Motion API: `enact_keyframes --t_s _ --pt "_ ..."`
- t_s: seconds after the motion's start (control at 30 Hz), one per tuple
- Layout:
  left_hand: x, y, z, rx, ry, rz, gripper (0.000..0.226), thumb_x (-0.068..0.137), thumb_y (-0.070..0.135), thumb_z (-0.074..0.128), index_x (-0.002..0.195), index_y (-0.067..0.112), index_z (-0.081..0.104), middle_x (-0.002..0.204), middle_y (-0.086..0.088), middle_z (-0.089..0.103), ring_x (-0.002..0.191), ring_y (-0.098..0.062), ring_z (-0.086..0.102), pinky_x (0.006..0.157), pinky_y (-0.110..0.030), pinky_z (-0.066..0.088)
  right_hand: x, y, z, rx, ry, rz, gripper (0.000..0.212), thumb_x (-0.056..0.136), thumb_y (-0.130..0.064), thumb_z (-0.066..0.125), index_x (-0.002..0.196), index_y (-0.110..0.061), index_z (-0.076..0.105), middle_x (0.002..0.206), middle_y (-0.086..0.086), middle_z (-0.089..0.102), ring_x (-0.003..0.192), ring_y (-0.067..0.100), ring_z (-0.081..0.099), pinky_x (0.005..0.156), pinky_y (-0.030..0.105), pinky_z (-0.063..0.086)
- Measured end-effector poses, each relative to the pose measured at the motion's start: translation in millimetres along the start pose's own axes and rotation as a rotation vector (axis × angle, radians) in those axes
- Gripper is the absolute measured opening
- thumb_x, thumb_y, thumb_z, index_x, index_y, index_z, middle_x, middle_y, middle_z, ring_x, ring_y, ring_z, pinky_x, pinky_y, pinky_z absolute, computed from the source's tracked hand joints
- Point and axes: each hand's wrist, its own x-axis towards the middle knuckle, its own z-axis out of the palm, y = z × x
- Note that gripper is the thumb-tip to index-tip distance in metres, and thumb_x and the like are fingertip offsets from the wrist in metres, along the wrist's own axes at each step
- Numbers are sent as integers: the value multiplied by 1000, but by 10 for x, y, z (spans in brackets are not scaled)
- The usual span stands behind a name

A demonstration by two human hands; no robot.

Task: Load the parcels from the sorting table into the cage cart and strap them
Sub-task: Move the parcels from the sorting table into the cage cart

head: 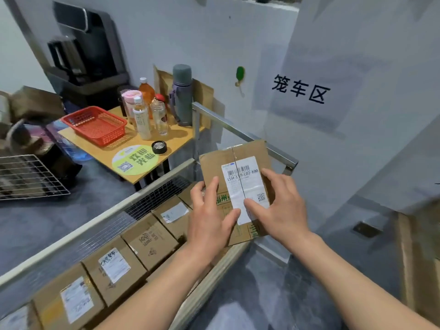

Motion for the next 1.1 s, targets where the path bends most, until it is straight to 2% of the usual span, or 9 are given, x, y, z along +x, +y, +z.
enact_keyframes --t_s 0.1,0.23,0.33,0.53,0.7,0.8,0.9,1.0,1.1 --pt "160 -380 -234 -17 22 -73 87 85 33 75 154 25 23 156 -6 16 133 -24 40 94 -19 27 168 -272 410 -16 -70 -52 73 73 -44 79 138 -33 50 125 -7 54 107 13 56 84 30 47" --pt "311 -768 -370 -18 22 -161 88 86 34 74 154 28 19 155 -3 16 129 -23 44 93 -21 29 347 -408 858 -41 -178 -73 75 74 -47 77 141 -34 46 127 -7 53 110 13 55 89 33 48" --pt "430 -1011 -320 -13 14 -228 89 86 34 74 154 30 16 153 -2 18 127 -23 46 98 -28 37 494 -354 1151 -64 -274 -81 76 74 -48 75 142 -37 43 129 -7 53 112 13 55 93 35 49" --pt "569 -1454 219 -25 -38 -371 88 85 27 76 150 32 18 144 -1 26 121 -19 48 100 -25 36 729 169 1767 -153 -512 -65 80 70 -54 69 143 -43 38 133 -8 52 120 17 53 97 41 48" --pt "597 -1887 960 -72 -76 -534 79 84 19 73 145 31 25 138 0 27 105 -12 55 85 -14 35 800 868 2340 -179 -734 -69 81 72 -43 73 146 -38 40 135 -5 52 125 18 49 97 31 41" --pt "614 -2119 1413 -28 -114 -604 82 81 24 76 143 32 22 139 -3 25 123 -24 47 101 -30 41 802 1299 2665 -151 -857 -42 80 70 -39 71 144 -40 41 134 -7 56 123 18 51 97 32 43" --pt "606 -2304 1799 -37 -133 -677 80 78 21 76 138 33 24 135 -2 27 124 -27 45 104 -40 44 802 1664 2920 -149 -957 -45 79 65 -43 66 140 -44 41 130 -11 58 119 16 53 95 38 47" --pt "614 -2440 2074 -8 -142 -701 79 78 18 76 140 26 27 135 -3 27 122 -26 47 103 -35 43 827 1913 3098 -189 -1012 -57 83 69 -43 67 146 -40 37 139 -8 53 128 20 46 99 35 43" --pt "648 -2518 2251 18 -155 -712 78 78 12 75 141 19 30 137 -5 26 121 -23 48 95 -19 36 833 2112 3229 -227 -1060 -66 85 76 -38 71 151 -40 32 142 -9 49 131 21 40 93 29 36"
